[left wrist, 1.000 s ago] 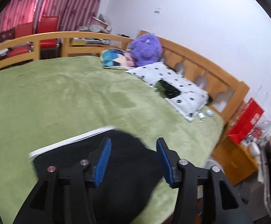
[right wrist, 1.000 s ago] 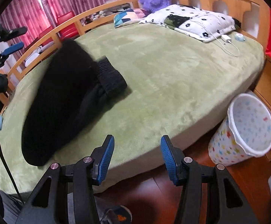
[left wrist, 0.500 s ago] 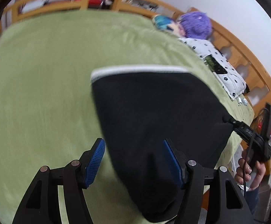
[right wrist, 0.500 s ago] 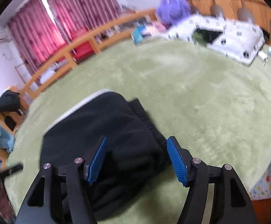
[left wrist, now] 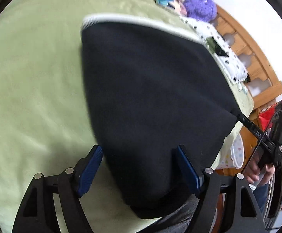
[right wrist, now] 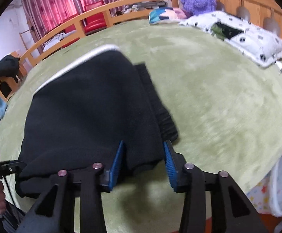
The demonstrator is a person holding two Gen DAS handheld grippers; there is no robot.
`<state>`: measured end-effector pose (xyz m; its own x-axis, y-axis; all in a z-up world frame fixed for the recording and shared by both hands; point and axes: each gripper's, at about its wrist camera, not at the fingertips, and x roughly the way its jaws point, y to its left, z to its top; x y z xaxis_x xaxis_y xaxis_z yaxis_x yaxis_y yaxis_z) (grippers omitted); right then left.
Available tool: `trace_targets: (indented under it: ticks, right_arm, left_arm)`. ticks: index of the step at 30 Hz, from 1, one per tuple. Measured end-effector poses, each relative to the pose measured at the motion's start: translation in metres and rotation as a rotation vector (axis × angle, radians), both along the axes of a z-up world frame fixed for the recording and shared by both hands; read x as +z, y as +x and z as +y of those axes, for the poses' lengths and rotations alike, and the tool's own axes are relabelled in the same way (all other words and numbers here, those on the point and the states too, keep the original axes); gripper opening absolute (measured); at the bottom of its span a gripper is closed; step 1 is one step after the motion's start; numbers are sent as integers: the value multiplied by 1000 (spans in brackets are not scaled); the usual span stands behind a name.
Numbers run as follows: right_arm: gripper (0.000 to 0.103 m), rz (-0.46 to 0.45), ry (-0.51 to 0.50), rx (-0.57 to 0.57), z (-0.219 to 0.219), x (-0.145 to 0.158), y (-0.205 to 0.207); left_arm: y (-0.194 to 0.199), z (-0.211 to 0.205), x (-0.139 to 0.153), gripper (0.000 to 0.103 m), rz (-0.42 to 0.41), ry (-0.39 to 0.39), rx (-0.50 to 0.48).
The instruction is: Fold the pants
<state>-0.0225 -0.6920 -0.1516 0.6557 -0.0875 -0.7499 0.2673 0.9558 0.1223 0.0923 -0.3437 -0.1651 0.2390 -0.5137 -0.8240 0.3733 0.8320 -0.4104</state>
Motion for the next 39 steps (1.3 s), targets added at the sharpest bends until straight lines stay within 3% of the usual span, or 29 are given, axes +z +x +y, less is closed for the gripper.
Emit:
trace_targets:
  ticks: [3,6,8,10,13,16,20,23,24,27,31,34,39]
  right_arm:
    - [64,-48,-47,21,0,23,8]
    - [64,-28,-45,24,-5,27,36]
    - [64,9,-9,48,-9,18,58]
    - [65,110,2,43,-15,-6,78]
    - [69,87,83,55,-25,-19,78]
    - [70,92,194,57,-36,-32,80]
    - [72,99,239,59,-38,-40,81]
    - [72,116,257,63,-36,-44,84]
    - [70,118,261,64,-36,-45,85]
    - [54,105,309,65,-35,-43,84]
    - [38,69,198,30,-14,-27,79]
    - [27,12,187,-3,-1,-4,70]
    - [24,-29,141,-16,43,25,66]
  left_arm:
    - [15,10,12,77,-48,-12,36]
    - [40,9,8,76,-25,-24,59]
    - [50,4,-1,74,-18,-4,59]
    - [58,-3,-12,74,-2,12,66]
    - [64,-7,-24,75,30,2,64]
    - [70,-11,-35,75,66,-58,76]
    - [71,-18,-36,61,60,-56,74]
    - [72,-16,-35,39,56,-69,77]
    - [71,-12,-34,29,55,-82,79]
    - [68,-7,-25,19,31,-84,78]
    - [67,12,-11,14,35,-173,79]
    - [63,20,5,13,5,-187,48]
    - [60,47,30,13,-47,-171,36]
